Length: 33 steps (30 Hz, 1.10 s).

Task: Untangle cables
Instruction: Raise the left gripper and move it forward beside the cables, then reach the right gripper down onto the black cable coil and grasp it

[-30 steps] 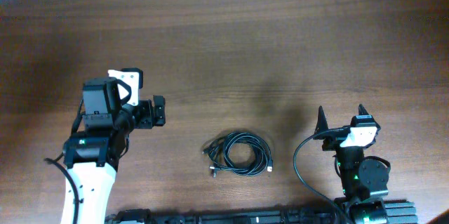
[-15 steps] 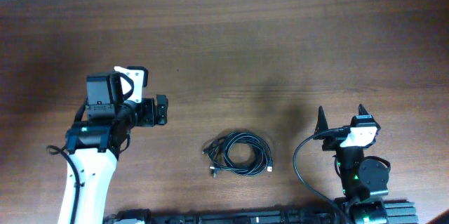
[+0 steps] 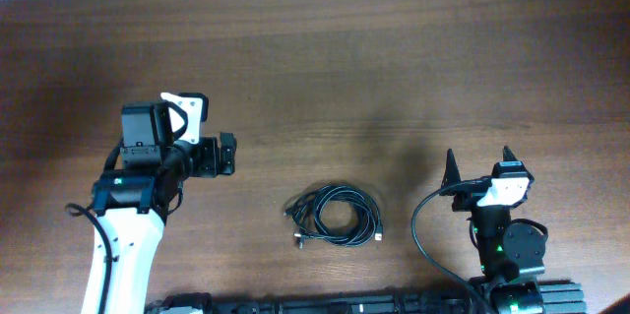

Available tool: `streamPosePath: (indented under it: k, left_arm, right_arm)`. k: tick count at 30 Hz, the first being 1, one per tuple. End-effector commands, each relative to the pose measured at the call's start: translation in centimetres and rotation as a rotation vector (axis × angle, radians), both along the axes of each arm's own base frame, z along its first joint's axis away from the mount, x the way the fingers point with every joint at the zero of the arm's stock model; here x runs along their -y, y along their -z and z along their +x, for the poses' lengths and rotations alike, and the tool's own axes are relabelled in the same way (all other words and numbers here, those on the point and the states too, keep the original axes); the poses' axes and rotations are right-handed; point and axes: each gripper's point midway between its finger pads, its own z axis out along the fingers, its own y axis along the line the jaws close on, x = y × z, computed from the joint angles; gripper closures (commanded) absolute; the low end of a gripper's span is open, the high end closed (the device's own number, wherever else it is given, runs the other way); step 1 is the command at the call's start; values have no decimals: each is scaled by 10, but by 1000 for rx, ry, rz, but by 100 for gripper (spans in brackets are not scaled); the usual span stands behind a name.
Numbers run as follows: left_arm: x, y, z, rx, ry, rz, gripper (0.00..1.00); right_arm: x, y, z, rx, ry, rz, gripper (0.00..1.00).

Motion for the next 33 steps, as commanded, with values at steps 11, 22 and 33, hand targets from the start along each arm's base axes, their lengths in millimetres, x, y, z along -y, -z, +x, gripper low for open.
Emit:
streamPosePath:
  k: [11,22,33]
  left_arm:
    - [13,-9,2,9,21,-75,1]
    - [22,-11,0,1,32,-129,1]
    - [22,-11,0,-1,32,-129,1]
  right_arm:
    - [3,1,0,1,18,3,7]
    - [-7,-6,-2,8,-33,104,7]
    - [-16,-74,-36,-49,-86,183,7]
